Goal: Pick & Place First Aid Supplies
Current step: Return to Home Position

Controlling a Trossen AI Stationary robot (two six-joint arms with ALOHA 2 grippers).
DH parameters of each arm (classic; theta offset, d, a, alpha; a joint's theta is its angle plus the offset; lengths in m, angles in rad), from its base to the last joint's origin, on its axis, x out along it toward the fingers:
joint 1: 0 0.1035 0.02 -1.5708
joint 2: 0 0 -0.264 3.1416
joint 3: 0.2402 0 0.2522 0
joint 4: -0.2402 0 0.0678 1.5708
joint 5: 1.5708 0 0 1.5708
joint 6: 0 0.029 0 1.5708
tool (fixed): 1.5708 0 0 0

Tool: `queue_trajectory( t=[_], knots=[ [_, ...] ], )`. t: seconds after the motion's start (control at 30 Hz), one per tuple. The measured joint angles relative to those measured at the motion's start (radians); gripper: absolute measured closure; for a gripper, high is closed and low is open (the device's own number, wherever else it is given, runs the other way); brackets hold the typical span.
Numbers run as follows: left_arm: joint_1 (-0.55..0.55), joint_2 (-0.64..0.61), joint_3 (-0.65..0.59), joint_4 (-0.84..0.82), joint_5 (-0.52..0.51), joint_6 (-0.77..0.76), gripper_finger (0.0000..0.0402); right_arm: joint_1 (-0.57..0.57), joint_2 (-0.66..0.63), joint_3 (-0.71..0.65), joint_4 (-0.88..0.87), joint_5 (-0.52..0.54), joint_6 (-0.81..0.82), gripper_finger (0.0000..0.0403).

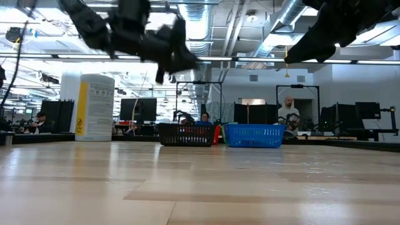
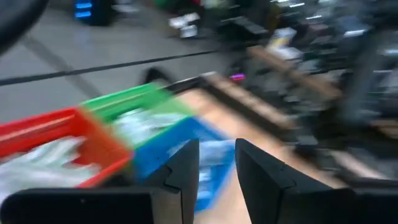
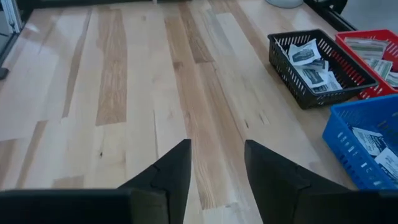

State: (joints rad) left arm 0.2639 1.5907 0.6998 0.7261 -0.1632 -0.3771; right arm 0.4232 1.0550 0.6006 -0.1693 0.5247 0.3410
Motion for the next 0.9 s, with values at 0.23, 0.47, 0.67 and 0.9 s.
queue_trajectory(
  t=[0.23,0.47,0.67,0.9],
  knots=[
    [-0.099,-0.285,-0.068,-0.002,0.085,0.068,0.0300,0.009,0.000,0.000,-0.014,-0.010,0.008,0.0263],
    [-0.209,-0.600,-0.232,-0.096,-0.047,0.098,0.0301,0.008,0.000,0.000,-0.008,-0.011,0.009,0.0262],
    [-0.300,-0.820,-0.400,-0.112,-0.190,0.043,0.0302,0.008,0.000,0.000,-0.003,-0.012,0.012,0.0259],
    [-0.364,-0.964,-0.554,-0.112,-0.211,0.010,0.0302,0.008,0.000,0.000,-0.002,-0.014,0.012,0.0262]
  ],
)
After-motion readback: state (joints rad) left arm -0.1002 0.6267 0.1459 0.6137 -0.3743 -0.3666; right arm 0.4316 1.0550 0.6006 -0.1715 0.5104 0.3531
